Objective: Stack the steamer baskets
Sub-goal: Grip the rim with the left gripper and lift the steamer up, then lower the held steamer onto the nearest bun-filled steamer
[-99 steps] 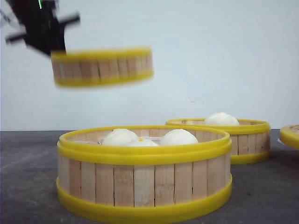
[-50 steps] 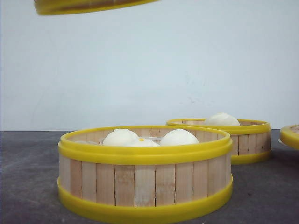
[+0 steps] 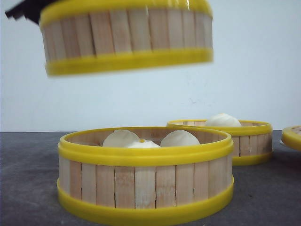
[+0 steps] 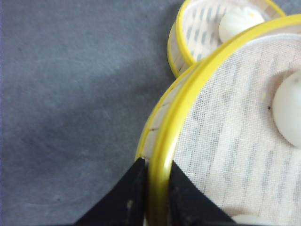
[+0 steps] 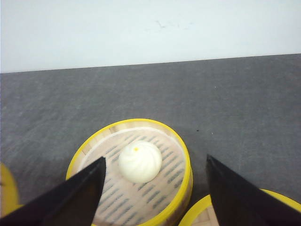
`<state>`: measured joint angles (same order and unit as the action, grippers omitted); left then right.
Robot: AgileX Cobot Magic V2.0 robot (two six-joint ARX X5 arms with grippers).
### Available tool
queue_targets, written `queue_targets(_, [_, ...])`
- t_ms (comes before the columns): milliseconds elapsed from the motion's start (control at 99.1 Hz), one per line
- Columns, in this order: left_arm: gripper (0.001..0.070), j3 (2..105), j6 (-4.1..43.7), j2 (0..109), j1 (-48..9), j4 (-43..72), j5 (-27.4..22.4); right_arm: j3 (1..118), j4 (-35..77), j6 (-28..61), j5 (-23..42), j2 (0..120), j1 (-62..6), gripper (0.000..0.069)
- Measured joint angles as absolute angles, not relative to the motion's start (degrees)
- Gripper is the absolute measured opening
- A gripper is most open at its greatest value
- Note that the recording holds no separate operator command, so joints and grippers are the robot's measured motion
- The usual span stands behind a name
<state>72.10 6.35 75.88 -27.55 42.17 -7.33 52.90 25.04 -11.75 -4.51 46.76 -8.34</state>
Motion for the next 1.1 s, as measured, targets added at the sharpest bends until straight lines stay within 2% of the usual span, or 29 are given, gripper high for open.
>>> queue_targets(242, [0.0029,67.96,6.92,78.46,-27.81,39.9,-7.27,52.9,25.04,-11.75,-4.51,46.76,-8.64,0.0418])
queue_targets(1100, [0.0029,67.83,7.16,85.67,-29.15,37.47,-7.88,52.9,25.08,-11.75,-4.51,46.76,-8.64,0.0418])
